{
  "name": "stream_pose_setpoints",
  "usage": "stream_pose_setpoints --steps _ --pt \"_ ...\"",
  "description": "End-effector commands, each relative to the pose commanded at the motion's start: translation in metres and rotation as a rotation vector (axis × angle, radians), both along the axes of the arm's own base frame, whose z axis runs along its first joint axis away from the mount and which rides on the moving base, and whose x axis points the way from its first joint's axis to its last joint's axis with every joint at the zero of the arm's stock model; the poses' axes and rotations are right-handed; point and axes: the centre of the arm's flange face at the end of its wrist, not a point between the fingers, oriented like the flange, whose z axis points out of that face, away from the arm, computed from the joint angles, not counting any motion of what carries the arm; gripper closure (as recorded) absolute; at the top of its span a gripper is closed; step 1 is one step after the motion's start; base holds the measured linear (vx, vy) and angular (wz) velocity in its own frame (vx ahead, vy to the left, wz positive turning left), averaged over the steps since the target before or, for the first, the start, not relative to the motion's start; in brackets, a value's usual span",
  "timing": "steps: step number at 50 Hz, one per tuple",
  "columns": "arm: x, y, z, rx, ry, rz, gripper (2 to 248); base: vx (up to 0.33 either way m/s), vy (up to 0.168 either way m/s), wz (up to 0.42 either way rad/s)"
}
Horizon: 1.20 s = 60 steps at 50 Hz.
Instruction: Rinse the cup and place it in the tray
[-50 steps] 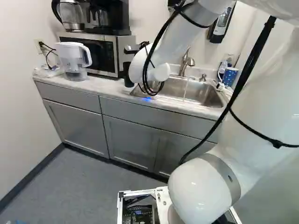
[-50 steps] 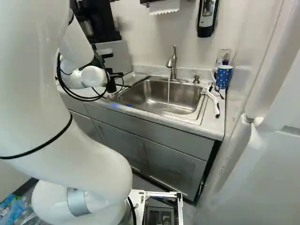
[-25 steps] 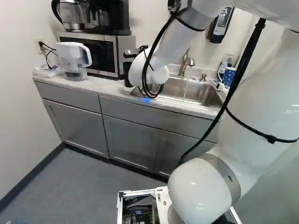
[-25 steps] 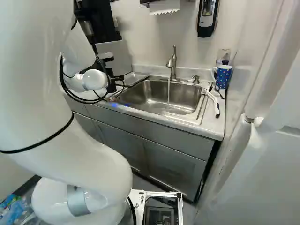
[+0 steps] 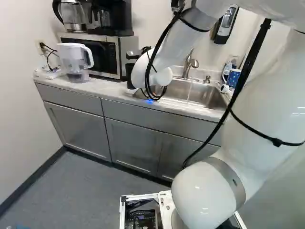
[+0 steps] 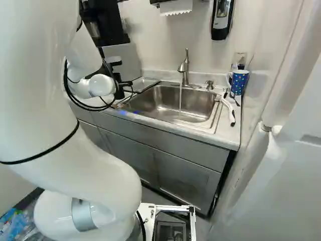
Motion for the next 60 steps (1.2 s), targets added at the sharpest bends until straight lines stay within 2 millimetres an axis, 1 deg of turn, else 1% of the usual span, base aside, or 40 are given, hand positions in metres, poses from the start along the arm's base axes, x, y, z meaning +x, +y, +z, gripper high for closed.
stream_pose_setpoints --steps 26,27,31,32,36,37,42,43,47,48,60 --pt "0.0057 0.0042 0.0001 0.000 0.000 0.005 3 0.000 0.000 0.000" --pt "0.0057 0.0042 0.0001 0.000 0.000 0.005 17 0.000 0.000 0.000" --pt "0.0057 0.0042 0.0001 0.000 0.000 0.005 17 0.000 0.000 0.000" --pt "0.0057 0.0042 0.0001 0.000 0.000 0.005 55 0.000 0.000 0.000" --pt "0.0057 0.0042 0.0001 0.000 0.000 0.005 55 0.000 0.000 0.000" --pt "0.0057 0.0042 0.0001 0.000 0.000 0.005 93 0.000 0.000 0.000" --pt "0.0057 0.0042 0.0001 0.000 0.000 0.005 93 0.000 0.000 0.000" --pt "0.0057 0.0042 0.0001 0.000 0.000 0.005 125 0.000 0.000 0.000" --pt "0.0057 0.0042 0.0001 0.000 0.000 0.005 125 0.000 0.000 0.000" --pt "0.0057 0.0042 0.0001 0.000 0.000 0.005 131 0.000 0.000 0.000" --pt "0.0057 0.0042 0.0001 0.000 0.000 0.005 131 0.000 0.000 0.000"
